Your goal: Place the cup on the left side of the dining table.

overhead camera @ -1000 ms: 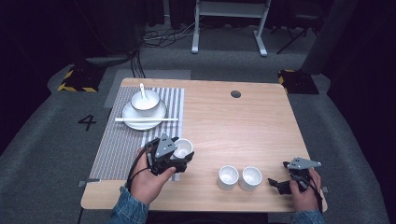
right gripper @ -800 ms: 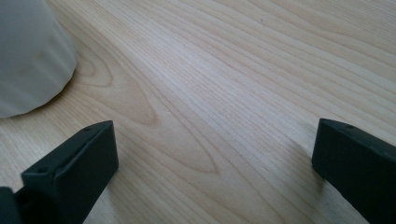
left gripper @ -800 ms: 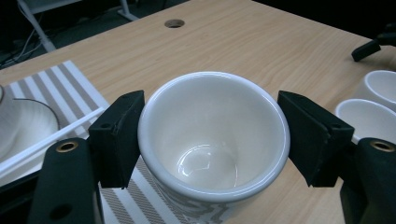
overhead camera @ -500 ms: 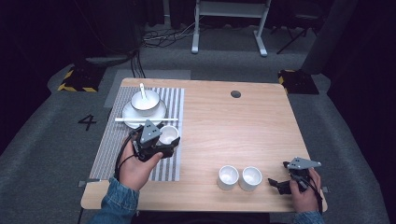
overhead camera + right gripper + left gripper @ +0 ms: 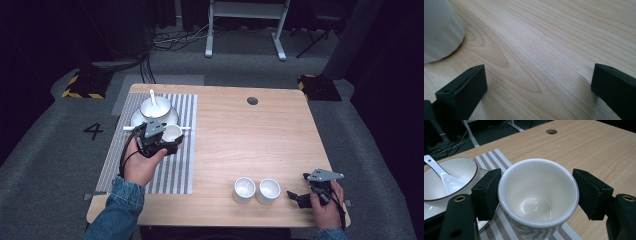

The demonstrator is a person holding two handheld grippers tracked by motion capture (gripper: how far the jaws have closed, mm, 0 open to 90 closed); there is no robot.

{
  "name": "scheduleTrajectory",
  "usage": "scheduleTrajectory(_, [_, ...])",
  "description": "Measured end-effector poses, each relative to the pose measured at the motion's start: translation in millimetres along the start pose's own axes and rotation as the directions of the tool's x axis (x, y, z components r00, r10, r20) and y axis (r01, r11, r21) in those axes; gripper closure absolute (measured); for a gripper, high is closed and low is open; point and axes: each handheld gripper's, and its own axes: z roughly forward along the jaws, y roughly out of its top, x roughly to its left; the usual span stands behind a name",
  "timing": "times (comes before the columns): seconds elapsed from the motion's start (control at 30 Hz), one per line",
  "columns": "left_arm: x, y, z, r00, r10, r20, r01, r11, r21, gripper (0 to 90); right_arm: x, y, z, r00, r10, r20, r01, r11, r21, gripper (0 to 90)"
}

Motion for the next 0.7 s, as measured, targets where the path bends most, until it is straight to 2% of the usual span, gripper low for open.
scheduleTrajectory(0.27, [11.8,-11.1,19.7,0.9998,-0.011,-0.017,0.012,0.9995,0.028,27.0,0.0,0.0,0.0,1.0000,0.000,0.000,0.000,1.000,0.000,0.4])
scheduleTrajectory(0.7, [22.8,-30.2,38.2,0.9982,-0.029,-0.052,0.032,0.9980,0.055,26.9,0.1,0.0,0.0,1.0000,0.000,0.000,0.000,1.000,0.000,0.4])
